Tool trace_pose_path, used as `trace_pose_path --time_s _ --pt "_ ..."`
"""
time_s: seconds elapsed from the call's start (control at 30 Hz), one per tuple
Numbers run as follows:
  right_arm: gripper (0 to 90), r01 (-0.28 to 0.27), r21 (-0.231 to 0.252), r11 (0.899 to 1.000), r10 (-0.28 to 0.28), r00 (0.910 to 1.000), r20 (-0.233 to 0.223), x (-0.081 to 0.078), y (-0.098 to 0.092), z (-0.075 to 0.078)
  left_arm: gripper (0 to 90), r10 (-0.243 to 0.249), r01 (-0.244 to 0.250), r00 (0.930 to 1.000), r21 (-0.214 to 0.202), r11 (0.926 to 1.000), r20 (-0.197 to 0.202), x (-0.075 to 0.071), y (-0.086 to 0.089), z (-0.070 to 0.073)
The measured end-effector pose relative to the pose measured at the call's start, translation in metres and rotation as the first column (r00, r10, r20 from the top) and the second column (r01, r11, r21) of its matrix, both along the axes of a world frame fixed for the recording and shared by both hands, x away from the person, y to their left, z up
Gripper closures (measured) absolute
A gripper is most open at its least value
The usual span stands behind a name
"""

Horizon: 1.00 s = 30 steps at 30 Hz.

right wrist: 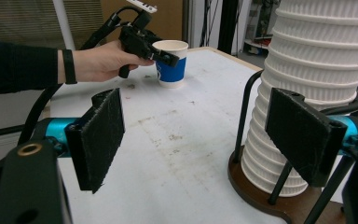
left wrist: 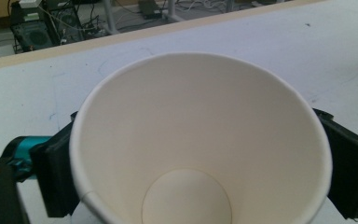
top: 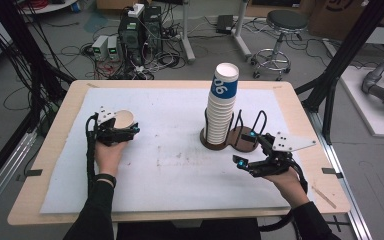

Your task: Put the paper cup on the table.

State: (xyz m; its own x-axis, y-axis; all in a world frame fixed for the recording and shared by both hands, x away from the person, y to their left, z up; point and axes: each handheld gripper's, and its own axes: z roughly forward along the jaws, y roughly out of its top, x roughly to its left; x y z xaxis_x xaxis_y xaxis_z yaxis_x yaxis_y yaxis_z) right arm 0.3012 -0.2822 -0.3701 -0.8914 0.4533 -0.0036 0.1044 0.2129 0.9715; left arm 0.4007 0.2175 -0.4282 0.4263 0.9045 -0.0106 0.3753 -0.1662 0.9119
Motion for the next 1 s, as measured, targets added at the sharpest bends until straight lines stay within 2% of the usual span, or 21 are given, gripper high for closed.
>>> trace_pose_path --time_s 0.1,0.2,0.4,0.47,0.57,0.8,1.0 --pt "20.3 -0.002 -0.001 1.000 0.002 1.0000 0.000 0.000 0.000 0.000 1.7 0.024 -0.023 0.9995 0.007 0.9997 -0.022 -0.002 0.000 0.002" --pt "20.3 -0.004 0.001 1.000 0.004 1.0000 0.002 0.000 0.000 0.000 1.7 0.025 -0.025 0.9991 -0.001 0.9997 -0.034 -0.004 0.001 0.005" --pt "20.2 -0.004 0.003 1.000 0.004 1.0000 -0.003 -0.001 0.000 0.000 1.7 0.052 -0.050 0.9969 0.047 0.9977 -0.060 -0.013 0.000 0.013" --pt "20.3 -0.004 0.003 1.000 0.004 1.0000 -0.003 -0.001 0.000 0.000 1.7 0.054 -0.052 0.9972 0.049 0.9975 -0.052 -0.018 0.000 0.016" --pt "20.3 -0.002 0.002 1.000 0.002 1.0000 -0.003 0.000 0.000 0.000 1.7 0.067 -0.065 0.9960 0.029 0.9975 -0.060 -0.027 0.003 0.017" --pt "20.2 0.000 -0.003 1.000 0.000 1.0000 -0.006 0.001 0.000 -0.001 1.7 0.036 -0.036 0.9990 0.003 0.9994 -0.027 -0.049 0.005 0.021" --pt "20.0 0.005 0.002 1.000 -0.005 0.9999 -0.015 0.003 -0.001 -0.003 1.7 -0.021 0.022 0.9998 -0.018 0.9996 0.004 -0.068 0.000 0.028"
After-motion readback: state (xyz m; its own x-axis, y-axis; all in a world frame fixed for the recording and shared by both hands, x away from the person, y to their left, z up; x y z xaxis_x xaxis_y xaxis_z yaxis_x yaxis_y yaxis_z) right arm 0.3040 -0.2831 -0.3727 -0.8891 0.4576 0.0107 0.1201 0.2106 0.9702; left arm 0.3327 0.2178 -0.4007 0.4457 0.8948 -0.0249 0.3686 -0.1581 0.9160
